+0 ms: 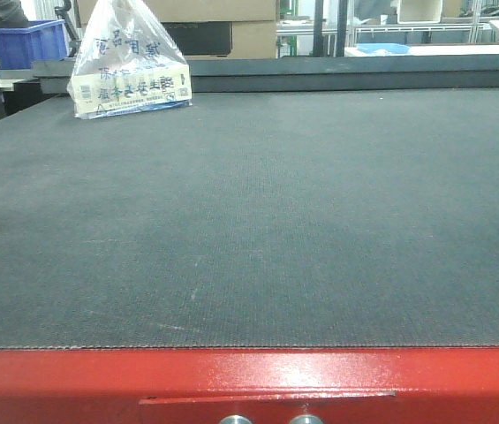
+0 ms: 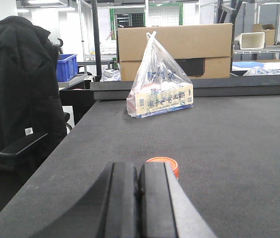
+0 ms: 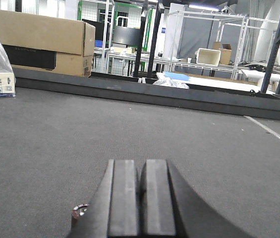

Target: Place cylindrical capacitor in blue bin on shelf

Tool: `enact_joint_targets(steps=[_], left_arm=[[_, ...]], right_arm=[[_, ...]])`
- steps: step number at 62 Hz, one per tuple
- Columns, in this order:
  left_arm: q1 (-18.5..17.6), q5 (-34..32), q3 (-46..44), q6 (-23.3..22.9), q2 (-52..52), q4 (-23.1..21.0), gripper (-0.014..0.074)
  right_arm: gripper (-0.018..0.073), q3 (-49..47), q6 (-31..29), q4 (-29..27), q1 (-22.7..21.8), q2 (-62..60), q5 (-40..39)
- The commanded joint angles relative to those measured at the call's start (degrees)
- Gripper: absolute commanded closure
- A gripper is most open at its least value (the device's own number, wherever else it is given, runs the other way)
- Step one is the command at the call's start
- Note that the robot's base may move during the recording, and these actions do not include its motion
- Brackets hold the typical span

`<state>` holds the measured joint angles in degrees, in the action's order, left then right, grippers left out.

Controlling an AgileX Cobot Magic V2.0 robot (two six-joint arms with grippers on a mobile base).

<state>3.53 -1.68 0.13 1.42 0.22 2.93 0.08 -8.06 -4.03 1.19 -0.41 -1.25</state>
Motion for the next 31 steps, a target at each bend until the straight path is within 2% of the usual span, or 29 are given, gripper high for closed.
enact_joint_targets(steps=[1,31], left_arm=[[0.2,-0.8,-0.1,0.0,-0.2,0.2,0.0708],[0.2,-0.8,-0.1,0.0,-0.2,0.2,0.0708]], right_arm=[[0.0727,-0.1,-0.2,0.2,0.1,0.4,-1.2],[0.0727,-0.1,-0.2,0.2,0.1,0.4,-1.2]])
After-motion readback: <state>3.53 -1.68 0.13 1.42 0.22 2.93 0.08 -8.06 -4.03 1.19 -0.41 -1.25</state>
